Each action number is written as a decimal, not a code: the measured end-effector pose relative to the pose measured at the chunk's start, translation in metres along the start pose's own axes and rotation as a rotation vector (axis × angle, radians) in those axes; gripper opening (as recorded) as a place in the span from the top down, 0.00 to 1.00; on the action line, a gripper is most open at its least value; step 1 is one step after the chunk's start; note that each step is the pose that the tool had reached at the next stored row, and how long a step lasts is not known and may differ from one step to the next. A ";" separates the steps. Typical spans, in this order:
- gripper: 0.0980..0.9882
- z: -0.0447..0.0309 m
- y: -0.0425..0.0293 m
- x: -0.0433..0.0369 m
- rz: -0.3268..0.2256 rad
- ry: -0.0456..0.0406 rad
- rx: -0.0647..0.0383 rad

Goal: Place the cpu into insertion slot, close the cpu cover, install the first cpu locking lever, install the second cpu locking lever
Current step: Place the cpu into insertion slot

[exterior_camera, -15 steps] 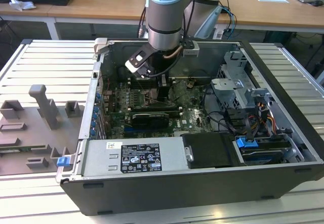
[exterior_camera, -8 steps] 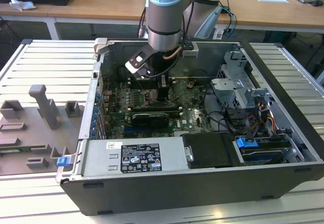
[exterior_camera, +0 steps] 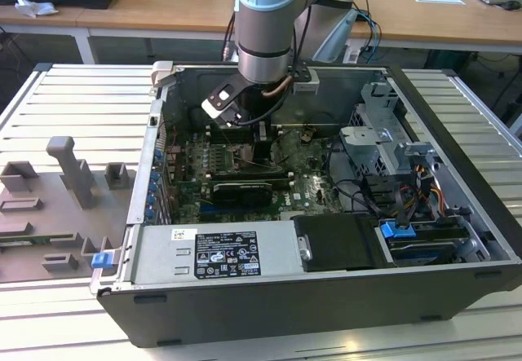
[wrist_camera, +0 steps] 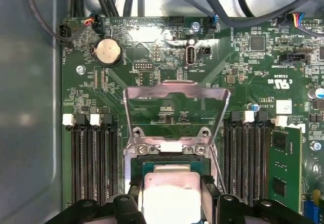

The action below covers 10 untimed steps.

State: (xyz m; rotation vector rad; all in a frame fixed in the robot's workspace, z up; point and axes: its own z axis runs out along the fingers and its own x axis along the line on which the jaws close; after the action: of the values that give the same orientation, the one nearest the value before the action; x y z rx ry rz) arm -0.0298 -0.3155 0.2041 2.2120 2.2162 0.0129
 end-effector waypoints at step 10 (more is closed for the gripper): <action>0.50 0.0045 -0.0001 0.0003 0.011 -0.0028 0.000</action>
State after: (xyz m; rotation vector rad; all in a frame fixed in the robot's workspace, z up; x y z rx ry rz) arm -0.0299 -0.3152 0.1996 2.2225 2.2032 0.0096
